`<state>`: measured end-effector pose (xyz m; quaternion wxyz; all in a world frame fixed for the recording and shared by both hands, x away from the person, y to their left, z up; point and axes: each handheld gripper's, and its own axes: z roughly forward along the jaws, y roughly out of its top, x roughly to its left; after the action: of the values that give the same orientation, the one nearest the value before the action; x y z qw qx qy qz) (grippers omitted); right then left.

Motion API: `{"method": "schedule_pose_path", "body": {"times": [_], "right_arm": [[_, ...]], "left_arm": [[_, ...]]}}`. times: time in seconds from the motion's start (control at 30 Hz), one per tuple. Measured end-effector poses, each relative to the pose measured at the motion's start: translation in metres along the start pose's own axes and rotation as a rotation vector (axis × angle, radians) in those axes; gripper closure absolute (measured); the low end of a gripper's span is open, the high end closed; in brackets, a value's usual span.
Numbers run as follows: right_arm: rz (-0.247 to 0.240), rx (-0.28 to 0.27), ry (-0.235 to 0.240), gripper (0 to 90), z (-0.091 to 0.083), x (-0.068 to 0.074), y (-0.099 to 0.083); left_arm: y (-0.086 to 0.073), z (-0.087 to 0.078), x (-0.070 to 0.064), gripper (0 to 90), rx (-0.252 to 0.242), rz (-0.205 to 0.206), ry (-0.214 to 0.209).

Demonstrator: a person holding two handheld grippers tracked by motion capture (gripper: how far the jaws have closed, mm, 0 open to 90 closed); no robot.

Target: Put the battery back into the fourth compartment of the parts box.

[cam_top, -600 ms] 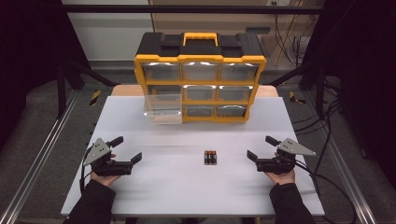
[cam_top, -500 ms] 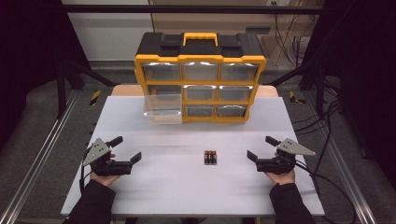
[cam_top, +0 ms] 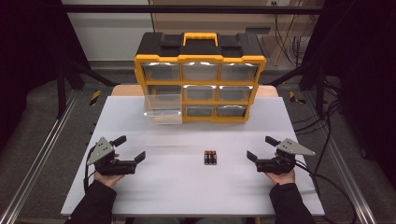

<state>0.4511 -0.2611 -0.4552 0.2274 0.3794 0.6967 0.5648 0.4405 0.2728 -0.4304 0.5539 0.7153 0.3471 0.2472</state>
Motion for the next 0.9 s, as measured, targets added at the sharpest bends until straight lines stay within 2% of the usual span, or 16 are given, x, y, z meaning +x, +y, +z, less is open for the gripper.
{"method": "schedule_pose_path", "body": {"times": [0.37,0.9], "right_arm": [[-0.004,0.002,0.002,0.3,-0.001,0.000,0.000],[-0.006,0.007,0.008,0.3,0.000,0.000,0.000]], "left_arm": [[0.007,0.011,-0.015,0.6,0.011,0.007,-0.014],[0.012,0.040,-0.048,0.7,0.063,0.020,-0.058]]}}
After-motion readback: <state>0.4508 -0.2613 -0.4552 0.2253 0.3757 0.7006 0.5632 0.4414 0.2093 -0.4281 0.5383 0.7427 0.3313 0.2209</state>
